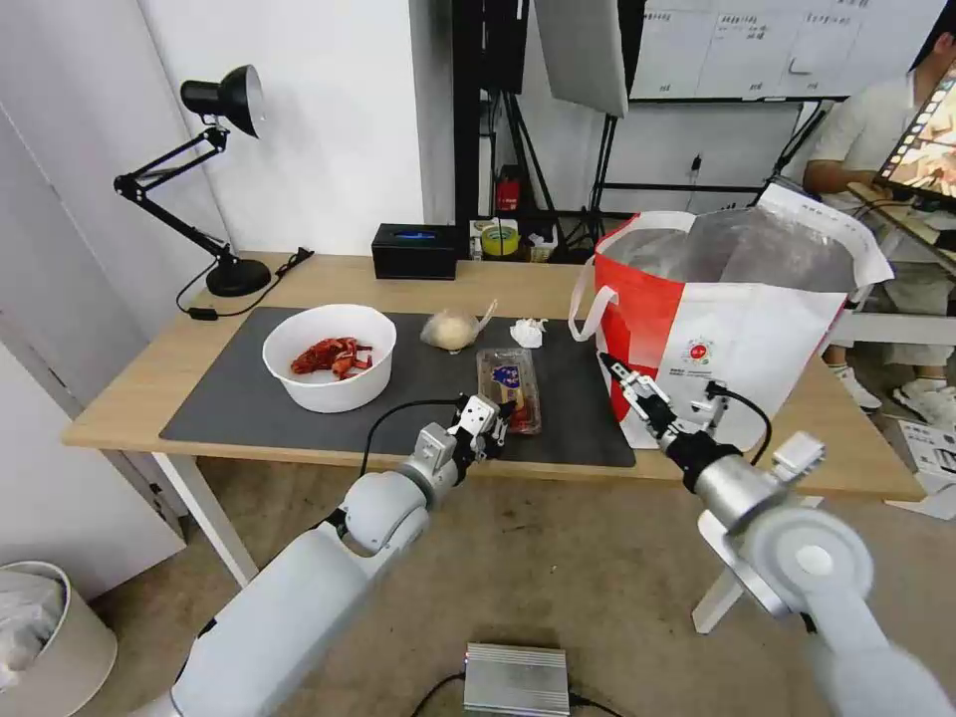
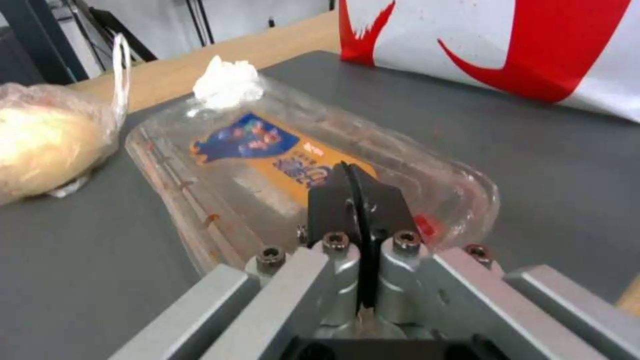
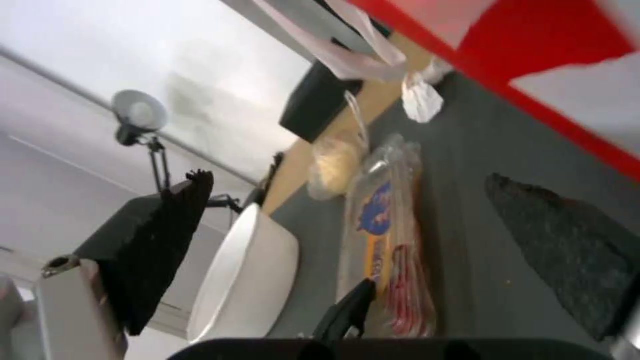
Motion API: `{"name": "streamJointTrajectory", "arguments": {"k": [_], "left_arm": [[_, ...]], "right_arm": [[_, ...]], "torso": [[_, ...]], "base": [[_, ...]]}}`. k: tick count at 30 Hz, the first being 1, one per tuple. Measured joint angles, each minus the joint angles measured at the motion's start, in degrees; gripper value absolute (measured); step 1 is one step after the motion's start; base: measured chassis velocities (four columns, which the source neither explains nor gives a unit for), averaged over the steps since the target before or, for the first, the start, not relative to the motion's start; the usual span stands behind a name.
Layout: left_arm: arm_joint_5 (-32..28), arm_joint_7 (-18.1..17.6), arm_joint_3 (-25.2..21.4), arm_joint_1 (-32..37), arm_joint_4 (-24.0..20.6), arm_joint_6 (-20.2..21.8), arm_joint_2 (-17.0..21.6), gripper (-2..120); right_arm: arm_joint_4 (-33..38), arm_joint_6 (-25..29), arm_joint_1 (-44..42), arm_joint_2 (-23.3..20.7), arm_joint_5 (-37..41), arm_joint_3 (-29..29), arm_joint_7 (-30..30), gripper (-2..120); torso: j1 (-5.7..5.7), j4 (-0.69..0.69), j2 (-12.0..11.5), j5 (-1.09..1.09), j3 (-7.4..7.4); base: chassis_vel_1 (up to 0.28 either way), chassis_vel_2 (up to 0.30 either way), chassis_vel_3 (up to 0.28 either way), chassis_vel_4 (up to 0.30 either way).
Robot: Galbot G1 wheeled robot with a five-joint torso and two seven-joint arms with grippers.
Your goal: Pick up the trash from the table and place it into the takeout bag.
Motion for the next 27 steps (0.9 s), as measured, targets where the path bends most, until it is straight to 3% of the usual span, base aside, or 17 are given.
{"name": "streamJointTrajectory", "arguments": {"k": [8, 27], "left_arm": [[0.25, -0.12, -0.21, 0.99, -0.01, -0.3, -0.14, 0], [0.22, -0.53, 0.17, 0.28, 0.63, -0.47, -0.77, 0]], "right_arm": [[-6.07, -2.19, 7.19, 2.31, -0.09, -4.6, 4.68, 100], [-13.7, -4.97, 16.2, 4.4, -1.88, -10.59, 8.67, 100]], "torso": [[0.0, 0.01, 0.0, 0.0, 0.0], [0.0, 0.0, -0.01, 0.0, 0.01]], "base": [[0.0, 0.0, 0.0, 0.0], [0.0, 0.0, 0.0, 0.0]]}}
